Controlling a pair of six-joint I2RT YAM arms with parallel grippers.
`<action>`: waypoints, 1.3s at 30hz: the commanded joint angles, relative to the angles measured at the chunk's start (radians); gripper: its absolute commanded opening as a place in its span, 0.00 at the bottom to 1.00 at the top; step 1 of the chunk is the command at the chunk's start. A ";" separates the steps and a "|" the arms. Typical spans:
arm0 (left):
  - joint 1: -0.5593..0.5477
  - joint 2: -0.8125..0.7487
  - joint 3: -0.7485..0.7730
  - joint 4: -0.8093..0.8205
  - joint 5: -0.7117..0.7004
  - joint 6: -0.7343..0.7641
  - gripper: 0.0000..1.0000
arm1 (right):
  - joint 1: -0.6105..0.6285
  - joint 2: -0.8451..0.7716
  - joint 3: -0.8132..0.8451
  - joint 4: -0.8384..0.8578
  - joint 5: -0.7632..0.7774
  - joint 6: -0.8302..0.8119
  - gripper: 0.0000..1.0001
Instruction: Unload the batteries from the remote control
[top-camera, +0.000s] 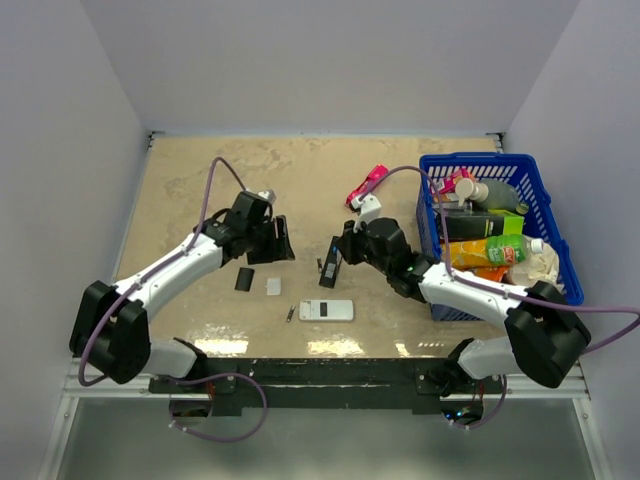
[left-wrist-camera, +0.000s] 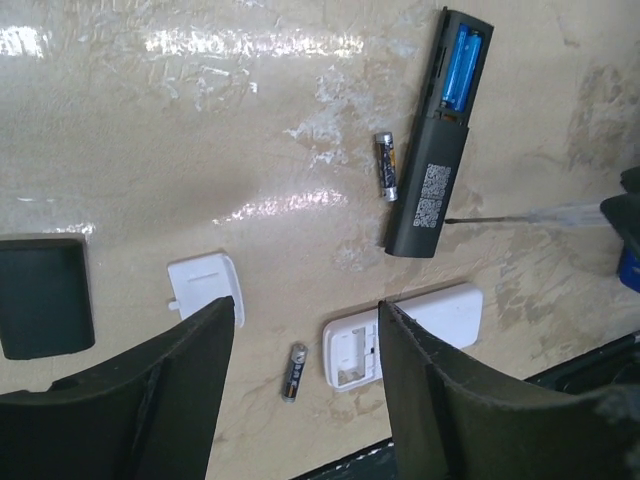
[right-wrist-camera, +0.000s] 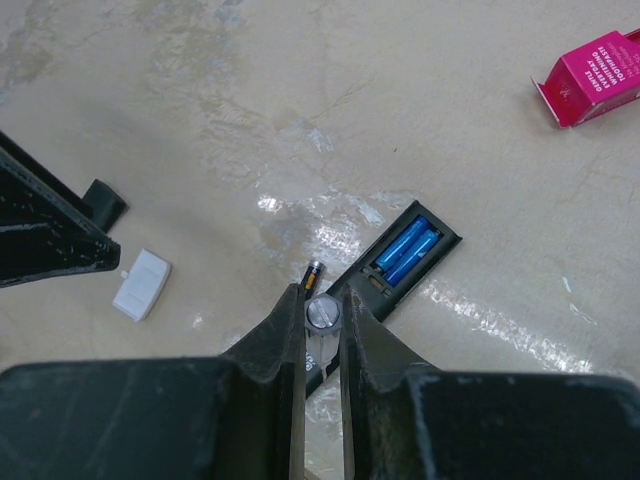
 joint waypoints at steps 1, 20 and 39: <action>0.012 0.032 0.076 0.050 0.009 -0.009 0.63 | 0.005 -0.033 0.012 0.018 0.019 0.011 0.00; 0.058 0.365 0.255 0.333 0.210 -0.024 0.59 | -0.075 0.053 0.190 0.117 0.065 -0.136 0.00; 0.062 0.503 0.252 0.375 0.316 -0.004 0.56 | -0.115 0.178 0.164 0.263 0.007 -0.056 0.00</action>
